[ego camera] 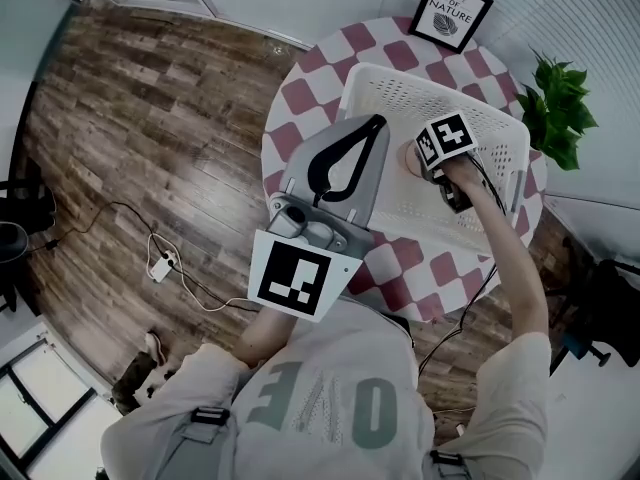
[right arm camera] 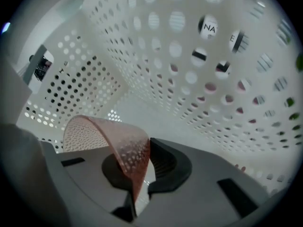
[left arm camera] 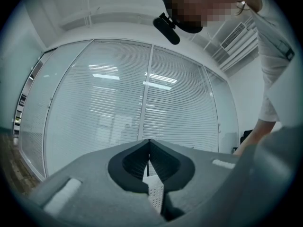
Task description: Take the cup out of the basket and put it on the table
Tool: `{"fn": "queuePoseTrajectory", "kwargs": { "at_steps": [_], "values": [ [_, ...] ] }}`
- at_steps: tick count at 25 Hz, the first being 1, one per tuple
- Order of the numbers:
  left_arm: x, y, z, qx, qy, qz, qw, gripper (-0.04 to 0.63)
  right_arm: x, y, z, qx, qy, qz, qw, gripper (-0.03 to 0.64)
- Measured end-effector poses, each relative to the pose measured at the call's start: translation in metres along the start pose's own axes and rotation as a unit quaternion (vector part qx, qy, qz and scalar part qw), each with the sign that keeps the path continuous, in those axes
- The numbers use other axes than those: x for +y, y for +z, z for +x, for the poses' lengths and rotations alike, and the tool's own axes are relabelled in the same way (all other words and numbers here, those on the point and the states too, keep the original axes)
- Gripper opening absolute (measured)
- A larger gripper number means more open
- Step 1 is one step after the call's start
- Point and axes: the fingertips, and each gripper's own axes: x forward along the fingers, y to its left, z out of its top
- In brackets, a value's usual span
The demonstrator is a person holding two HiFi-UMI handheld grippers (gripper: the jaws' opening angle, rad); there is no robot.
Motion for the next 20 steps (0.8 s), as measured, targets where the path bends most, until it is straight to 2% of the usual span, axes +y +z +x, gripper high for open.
{"fn": "queuePoseTrajectory", "kwargs": {
  "at_steps": [3,6,9,12,14,16,18,20],
  "values": [
    [-0.007,0.01,0.0,-0.008,-0.003,0.001,1.0,0.005,0.008,0.023,-0.04,-0.053,0.014,0.009,0.998,0.021],
    [-0.016,0.017,-0.001,-0.008,-0.012,0.003,0.9999,0.005,0.02,0.044,-0.093,-0.121,0.032,0.02,0.992,0.021],
    [-0.028,0.023,-0.001,-0.011,-0.023,0.007,0.9996,0.005,0.033,0.06,-0.152,-0.197,0.037,0.019,0.979,0.021],
    [-0.045,0.032,0.001,-0.016,-0.043,0.029,0.9985,0.006,0.044,0.062,-0.214,-0.278,0.026,0.014,0.96,0.021],
    [-0.057,0.038,-0.001,-0.017,-0.056,0.043,0.9974,0.005,0.05,0.053,-0.254,-0.336,0.011,0.013,0.942,0.021],
    [-0.066,0.042,-0.004,-0.016,-0.065,0.05,0.9965,0.005,0.057,0.041,-0.294,-0.401,-0.004,0.013,0.916,0.021],
    [-0.073,0.045,-0.005,-0.014,-0.075,0.055,0.9956,0.005,0.065,0.028,-0.337,-0.471,-0.014,0.018,0.882,0.021],
    [-0.079,0.053,-0.002,-0.016,-0.084,0.063,0.9944,0.005,0.071,0.016,-0.38,-0.544,-0.024,0.021,0.839,0.021]
  ]
}}
